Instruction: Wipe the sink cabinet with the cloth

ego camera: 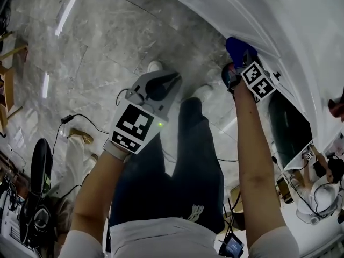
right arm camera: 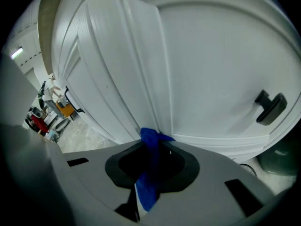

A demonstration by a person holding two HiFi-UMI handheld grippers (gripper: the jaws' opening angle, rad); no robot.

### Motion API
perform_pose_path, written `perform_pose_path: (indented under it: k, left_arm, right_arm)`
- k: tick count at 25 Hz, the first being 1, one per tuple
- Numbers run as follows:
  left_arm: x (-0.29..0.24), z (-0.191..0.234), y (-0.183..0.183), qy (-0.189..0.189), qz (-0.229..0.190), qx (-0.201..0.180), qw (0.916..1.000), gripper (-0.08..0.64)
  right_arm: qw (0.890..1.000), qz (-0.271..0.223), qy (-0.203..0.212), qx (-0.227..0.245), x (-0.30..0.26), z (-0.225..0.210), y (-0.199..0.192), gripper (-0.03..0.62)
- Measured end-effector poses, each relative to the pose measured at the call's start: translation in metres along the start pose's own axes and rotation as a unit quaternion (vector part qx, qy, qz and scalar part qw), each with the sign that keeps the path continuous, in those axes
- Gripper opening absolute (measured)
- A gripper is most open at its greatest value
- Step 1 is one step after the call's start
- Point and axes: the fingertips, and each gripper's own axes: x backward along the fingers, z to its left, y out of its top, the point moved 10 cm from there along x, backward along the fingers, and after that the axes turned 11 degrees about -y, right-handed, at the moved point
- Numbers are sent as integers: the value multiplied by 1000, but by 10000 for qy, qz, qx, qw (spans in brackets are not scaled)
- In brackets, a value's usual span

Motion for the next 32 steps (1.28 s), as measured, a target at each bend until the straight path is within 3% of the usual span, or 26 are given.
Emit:
perform_pose_path:
  k: [15,23,32]
  left_arm:
    - [-3,1,-6,59,109,203,9997,11]
    - [-11,-5,-2,-22,151,103,9998,11]
    - [-13,-11,-7,-83,253,10,9996,11]
  right_arm:
    - [9985,187,192,487,-22,6,-12,57]
    - [9990,147,-4,432,-12,-20,-13,57]
    - [9983,-299,-65,486,15,-26,0,57]
